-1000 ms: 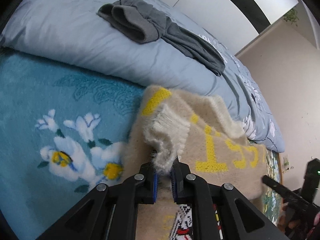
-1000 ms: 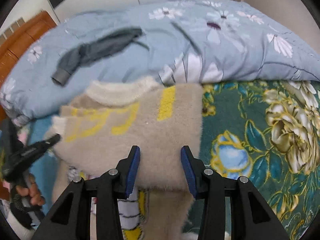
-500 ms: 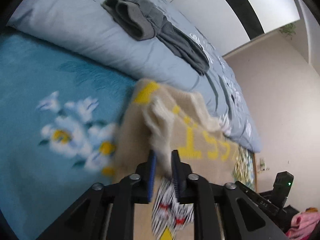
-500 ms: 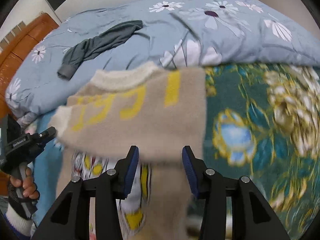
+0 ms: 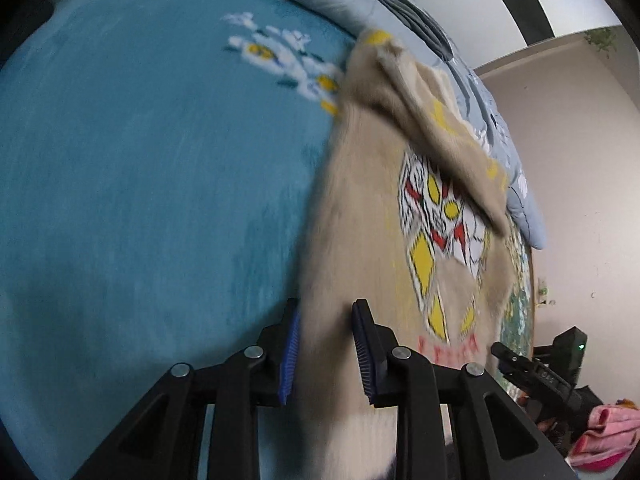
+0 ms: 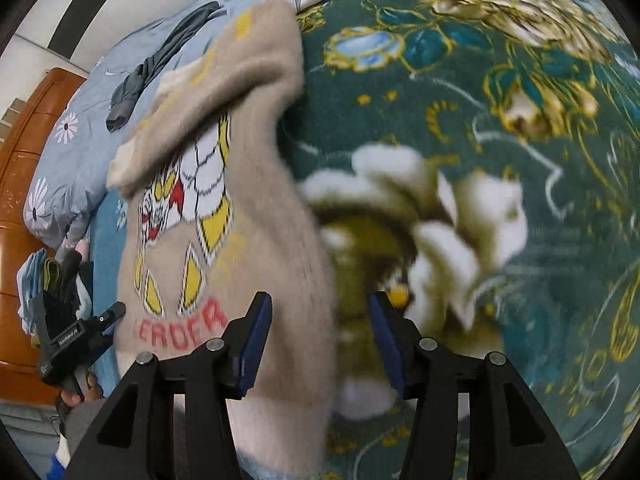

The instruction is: Fold clothes

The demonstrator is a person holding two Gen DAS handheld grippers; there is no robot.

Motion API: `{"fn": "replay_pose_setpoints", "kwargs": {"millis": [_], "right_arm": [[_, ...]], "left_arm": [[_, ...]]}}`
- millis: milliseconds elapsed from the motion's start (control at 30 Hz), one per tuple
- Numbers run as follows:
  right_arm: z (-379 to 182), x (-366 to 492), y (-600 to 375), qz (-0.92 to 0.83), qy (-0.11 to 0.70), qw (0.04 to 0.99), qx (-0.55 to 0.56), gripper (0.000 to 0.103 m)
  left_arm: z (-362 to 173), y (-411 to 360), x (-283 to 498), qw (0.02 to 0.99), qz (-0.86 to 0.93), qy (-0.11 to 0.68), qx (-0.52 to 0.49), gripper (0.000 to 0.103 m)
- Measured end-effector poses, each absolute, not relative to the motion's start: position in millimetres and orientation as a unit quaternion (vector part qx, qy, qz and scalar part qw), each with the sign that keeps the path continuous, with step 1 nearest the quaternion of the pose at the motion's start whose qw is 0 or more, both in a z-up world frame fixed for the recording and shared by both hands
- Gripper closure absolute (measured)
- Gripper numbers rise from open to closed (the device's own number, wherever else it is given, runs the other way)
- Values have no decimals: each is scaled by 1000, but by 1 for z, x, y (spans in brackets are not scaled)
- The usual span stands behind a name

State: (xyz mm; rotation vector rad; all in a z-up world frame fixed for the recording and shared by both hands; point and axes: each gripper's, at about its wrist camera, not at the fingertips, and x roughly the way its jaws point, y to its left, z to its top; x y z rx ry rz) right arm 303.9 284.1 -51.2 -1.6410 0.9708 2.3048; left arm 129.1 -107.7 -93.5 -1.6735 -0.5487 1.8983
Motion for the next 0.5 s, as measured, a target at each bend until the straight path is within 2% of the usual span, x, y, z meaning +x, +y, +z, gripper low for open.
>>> {"fn": "replay_pose_setpoints", "kwargs": {"millis": [233, 367, 433, 500], "right_arm": [[-58, 319, 263, 766, 332, 48, -549, 50], [-59, 328, 258, 760, 356, 34, -542, 53], [-61, 332, 258, 755, 368, 29, -542, 63], [-63, 335, 259, 746, 380, 30, -546, 85]], "left_arm": [[-98, -106, 163, 300, 678, -195, -642, 75], [-102, -113, 178, 300, 669, -226, -641, 78], [-101, -116, 181, 295, 670, -237, -638, 84], [-99, -117, 180, 294, 670, -247, -635, 91]]}}
